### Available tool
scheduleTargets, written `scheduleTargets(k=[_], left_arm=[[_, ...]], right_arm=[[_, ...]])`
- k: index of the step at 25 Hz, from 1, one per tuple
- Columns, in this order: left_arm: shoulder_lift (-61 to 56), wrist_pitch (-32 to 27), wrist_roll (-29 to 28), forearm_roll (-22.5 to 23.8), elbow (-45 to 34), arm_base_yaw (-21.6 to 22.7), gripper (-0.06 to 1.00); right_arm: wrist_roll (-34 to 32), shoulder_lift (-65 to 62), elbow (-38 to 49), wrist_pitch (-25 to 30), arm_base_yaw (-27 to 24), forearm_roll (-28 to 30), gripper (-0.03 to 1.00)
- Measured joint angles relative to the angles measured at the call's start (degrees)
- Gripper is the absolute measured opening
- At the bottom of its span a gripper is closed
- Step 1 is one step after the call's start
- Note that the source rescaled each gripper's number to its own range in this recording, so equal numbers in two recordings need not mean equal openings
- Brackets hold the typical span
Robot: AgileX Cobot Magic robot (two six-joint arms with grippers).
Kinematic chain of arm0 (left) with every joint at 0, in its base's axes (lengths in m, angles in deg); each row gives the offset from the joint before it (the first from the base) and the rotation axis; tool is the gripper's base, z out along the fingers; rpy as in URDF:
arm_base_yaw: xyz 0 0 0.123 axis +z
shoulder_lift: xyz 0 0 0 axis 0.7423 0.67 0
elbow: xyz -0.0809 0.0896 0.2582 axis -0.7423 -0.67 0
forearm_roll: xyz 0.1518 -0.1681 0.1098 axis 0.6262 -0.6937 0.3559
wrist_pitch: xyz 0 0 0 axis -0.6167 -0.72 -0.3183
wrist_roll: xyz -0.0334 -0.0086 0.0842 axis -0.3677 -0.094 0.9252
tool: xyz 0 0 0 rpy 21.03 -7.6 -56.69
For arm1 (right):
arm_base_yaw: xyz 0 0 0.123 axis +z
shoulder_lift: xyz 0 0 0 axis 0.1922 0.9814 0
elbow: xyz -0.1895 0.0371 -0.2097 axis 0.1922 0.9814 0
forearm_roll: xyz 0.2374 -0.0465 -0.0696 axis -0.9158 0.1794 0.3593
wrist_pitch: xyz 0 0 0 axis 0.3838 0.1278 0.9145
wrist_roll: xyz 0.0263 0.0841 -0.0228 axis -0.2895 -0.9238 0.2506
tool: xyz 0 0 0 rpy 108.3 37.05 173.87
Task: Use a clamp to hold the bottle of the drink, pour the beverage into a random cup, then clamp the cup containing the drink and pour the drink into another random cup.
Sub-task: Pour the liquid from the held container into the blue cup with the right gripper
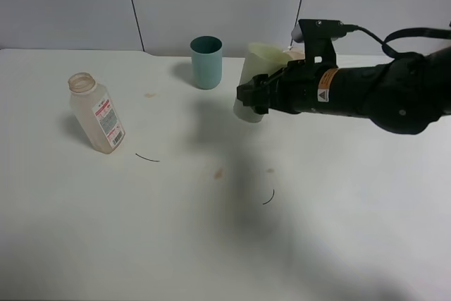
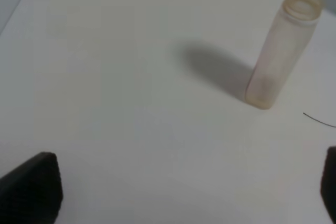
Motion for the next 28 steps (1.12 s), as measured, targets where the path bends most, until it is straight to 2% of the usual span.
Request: scheduleTargets(k=[4,9,10,11,15,18,22,23,26,28], left_arm=[[0.00,0.00,0.00,0.00,0.00,0.00,1.00],[0.00,0.00,0.00,0.00,0.00,0.00,1.00],[0.00,0.00,0.00,0.00,0.00,0.00,1.00],[0.00,0.00,0.00,0.00,0.00,0.00,1.00],[0.00,0.00,0.00,0.00,0.00,0.00,1.00],[0.00,0.00,0.00,0.00,0.00,0.00,1.00],[0.00,0.00,0.00,0.05,0.00,0.00,1.00],[0.00,0.00,0.00,0.05,0.00,0.00,1.00],[0.00,0.00,0.00,0.05,0.00,0.00,1.00],[0.00,0.00,0.00,0.05,0.00,0.00,1.00]], right_arm=[[-13.97,0.04,-4.93,8.72,-3.94,17.91,0.01],[-31.82,0.04,-9.99,18.36,-6.44,39.36,0.01],[-37.84,0.04,-11.24,21.70,-7.27,45.79,0.01],[-40.95,0.04,-11.53,23.72,-7.85,48.96,0.01],[-45.67,0.04,-11.86,29.36,-8.48,55.68,0.01],[-48.57,0.04,-11.86,31.49,-8.48,59.76,0.01],[-58.22,-0.37,-11.86,34.30,-8.48,68.36,0.01],[-58.22,-0.37,-11.86,34.30,-8.48,68.36,0.01],[-65.43,-1.37,-11.86,37.60,-8.54,74.13,0.01],[-67.93,-1.63,-11.86,39.41,-8.73,76.19,0.01]])
